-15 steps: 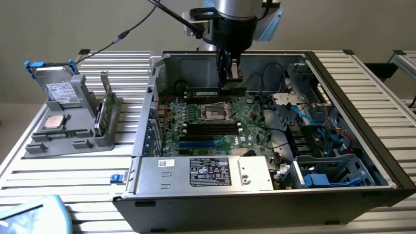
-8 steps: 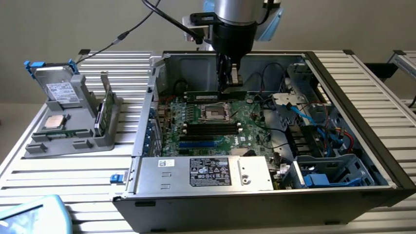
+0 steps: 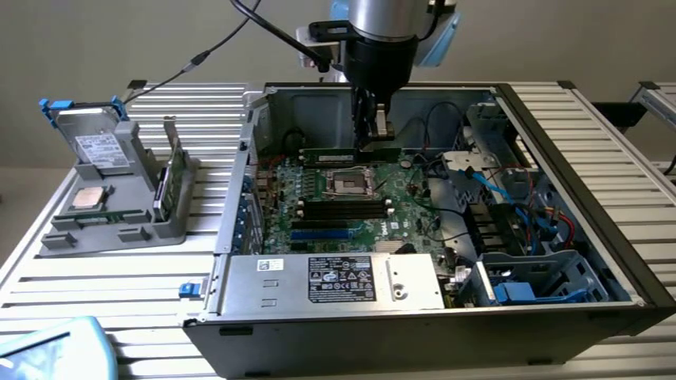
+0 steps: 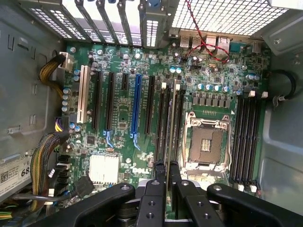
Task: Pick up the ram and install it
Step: 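Insert the ram into the slot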
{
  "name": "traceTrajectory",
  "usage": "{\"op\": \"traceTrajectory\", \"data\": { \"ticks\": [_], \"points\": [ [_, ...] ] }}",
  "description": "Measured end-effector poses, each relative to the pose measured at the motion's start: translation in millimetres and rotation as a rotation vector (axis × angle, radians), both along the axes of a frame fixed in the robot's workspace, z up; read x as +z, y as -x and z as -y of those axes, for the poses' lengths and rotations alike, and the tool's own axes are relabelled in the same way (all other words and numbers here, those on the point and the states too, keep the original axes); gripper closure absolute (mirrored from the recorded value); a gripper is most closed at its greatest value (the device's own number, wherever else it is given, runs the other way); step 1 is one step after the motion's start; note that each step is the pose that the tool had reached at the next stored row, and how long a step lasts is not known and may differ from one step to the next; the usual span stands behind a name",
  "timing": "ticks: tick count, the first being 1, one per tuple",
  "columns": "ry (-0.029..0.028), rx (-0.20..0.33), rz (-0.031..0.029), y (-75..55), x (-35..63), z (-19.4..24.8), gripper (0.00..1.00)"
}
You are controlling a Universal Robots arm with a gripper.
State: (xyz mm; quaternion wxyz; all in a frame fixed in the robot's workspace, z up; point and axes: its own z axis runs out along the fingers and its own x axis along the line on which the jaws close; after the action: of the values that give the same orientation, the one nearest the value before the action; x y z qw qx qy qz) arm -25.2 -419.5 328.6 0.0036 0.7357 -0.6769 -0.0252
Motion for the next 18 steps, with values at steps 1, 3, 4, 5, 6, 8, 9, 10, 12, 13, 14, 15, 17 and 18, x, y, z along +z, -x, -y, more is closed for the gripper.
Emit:
{"op": "traceTrajectory", "data": {
  "ticks": [1,3,4,5,6,8,9,10,12,13,14,15,17,18],
  "points": [
    [0.0001,0.0,0.0,0.0,0.0,0.0,0.86],
    [0.0,0.0,0.0,0.0,0.0,0.0,0.86],
    [0.0,0.0,0.0,0.0,0.0,0.0,0.86],
    [0.0,0.0,0.0,0.0,0.0,0.0,0.86],
    [0.0001,0.0,0.0,0.0,0.0,0.0,0.86],
    [-0.0003,0.0,0.0001,0.0,-2.0,0.0,0.86],
    [-0.0001,0.0,0.0001,0.0,-3.7,0.0,0.86],
    [0.0001,0.0,0.0,0.0,-5.6,0.0,0.86],
    [0.0001,0.0,0.0,0.0,-9.2,0.0,0.86],
    [0.0001,0.0,0.0,0.0,-10.9,0.0,0.86],
    [0.0,0.0,0.0,0.1,-12.8,0.0,0.86],
    [0.0003,0.0,0.0,0.4,-14.6,0.0,0.86],
    [0.0016,0.0,0.0,1.0,-18.3,0.0,0.86],
    [0.0022,0.0,0.0,1.3,-20.1,0.0,0.86]
  ]
}}
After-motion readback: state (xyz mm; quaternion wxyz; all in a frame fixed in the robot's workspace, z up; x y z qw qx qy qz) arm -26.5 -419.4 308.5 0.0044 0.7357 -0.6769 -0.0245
